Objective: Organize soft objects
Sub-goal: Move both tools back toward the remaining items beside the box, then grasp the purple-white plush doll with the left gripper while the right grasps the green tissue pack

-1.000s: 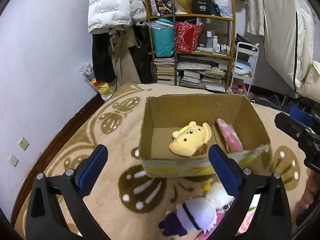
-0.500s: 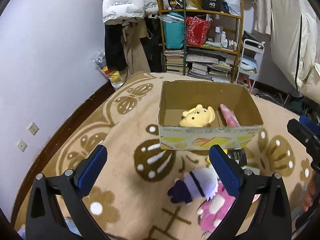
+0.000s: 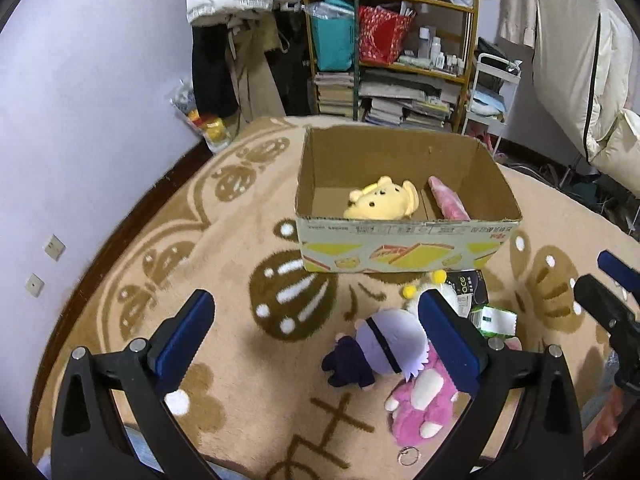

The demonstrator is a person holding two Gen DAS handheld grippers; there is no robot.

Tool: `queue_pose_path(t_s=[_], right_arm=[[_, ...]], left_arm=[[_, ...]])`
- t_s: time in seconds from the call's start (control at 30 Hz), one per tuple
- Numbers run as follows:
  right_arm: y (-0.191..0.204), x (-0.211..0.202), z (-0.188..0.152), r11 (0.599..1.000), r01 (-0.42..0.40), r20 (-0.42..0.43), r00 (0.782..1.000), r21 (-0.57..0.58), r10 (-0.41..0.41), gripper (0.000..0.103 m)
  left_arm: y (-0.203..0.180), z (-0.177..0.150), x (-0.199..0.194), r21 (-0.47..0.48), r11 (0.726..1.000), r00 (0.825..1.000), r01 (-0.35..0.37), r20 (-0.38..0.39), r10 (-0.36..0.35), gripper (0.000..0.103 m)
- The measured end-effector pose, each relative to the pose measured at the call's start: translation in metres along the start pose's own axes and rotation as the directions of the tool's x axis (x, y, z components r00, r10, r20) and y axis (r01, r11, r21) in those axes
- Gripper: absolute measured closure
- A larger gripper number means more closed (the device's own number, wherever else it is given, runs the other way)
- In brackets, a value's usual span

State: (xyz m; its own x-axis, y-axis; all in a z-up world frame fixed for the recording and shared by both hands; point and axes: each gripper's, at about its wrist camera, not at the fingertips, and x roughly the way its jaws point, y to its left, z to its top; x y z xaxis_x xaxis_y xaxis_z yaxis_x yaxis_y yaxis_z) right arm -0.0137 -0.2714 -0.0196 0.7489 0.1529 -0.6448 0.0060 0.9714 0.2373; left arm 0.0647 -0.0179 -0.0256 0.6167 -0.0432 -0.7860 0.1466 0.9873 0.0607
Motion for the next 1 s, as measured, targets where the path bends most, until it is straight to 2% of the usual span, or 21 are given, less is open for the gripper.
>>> queue_pose_path(t_s=[0.23,0.43,0.8,1.0], right_arm=[[-0.005,0.024,-0.007,1.0,0.0,-0.083,0.997,0.025,0.002,0.002],[-0.008,0.047,-0.014,0.999,-0.006,-0.152,0.988,0.049,0.014,0.002],[0.0,0.08,-0.027,1.0,0.005,-0.253,0.967,0.015,-0.001,0.002],[-0.001,0.093,-0.031,1.0,0.019,-0.294,0.956,0.007,-0.016,0.003]], left_arm=[[0.002,0.0,0.024,-0.035,0.999,0.996,0.041,-0.072,-0.043,0.002],[0.003,0.003,0.05,-0.086,0.992,0.984,0.091,-0.145,-0.102,0.002],[-0.004,-0.004,0.09,-0.061,0.995,0.967,0.076,-0.237,-0.089,0.002],[-0.012,-0.006,0.108,-0.039,0.995,0.952,0.096,-0.288,-0.104,0.002]])
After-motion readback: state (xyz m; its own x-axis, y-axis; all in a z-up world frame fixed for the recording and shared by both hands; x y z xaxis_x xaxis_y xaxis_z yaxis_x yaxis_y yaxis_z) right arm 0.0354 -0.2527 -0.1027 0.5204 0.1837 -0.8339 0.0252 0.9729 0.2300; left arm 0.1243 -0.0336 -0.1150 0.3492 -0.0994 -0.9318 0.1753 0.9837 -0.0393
